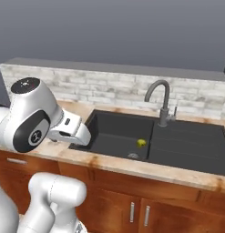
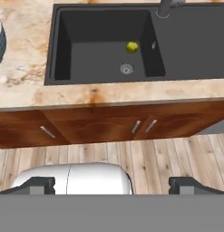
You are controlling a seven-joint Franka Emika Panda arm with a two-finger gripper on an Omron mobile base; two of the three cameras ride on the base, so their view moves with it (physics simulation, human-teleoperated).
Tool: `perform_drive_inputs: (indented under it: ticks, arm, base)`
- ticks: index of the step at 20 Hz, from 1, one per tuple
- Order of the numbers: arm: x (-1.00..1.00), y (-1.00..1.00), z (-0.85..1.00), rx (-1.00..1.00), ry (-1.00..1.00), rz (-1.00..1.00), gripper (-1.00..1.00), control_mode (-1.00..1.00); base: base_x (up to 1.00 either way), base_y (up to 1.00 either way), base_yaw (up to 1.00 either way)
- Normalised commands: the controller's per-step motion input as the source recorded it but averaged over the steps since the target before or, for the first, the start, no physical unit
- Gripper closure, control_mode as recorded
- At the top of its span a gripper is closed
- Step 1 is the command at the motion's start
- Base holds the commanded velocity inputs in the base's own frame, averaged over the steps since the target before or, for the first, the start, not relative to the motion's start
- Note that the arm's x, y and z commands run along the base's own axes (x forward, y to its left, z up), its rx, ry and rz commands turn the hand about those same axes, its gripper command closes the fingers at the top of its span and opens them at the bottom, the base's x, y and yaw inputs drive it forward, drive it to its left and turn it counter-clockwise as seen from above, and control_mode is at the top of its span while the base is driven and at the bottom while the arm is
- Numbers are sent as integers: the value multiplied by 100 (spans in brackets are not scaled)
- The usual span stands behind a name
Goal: Pick the limes from the cabinet and place them in one bowl. Pick the pear from the sink and place it in the other bowl.
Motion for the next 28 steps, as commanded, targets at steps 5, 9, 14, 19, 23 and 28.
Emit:
perform_drive_inputs:
  ticks: [5, 9, 14, 19, 23, 28]
  arm:
    - [0, 0, 0, 0, 0, 0, -100, 100]
    - [0, 0, 0, 0, 0, 0, -100, 100]
    - [0, 0, 0, 0, 0, 0, -100, 100]
    - [0, 0, 0, 0, 0, 0, -100, 100]
    - [0, 0, 0, 0, 0, 0, -100, 100]
    - [0, 0, 0, 0, 0, 0, -100, 100]
  base:
    - [70, -3, -11]
    - [81, 0, -5]
    - [82, 0, -5]
    - [13, 0, -3]
    - [0, 0, 0]
    - [0, 0, 0]
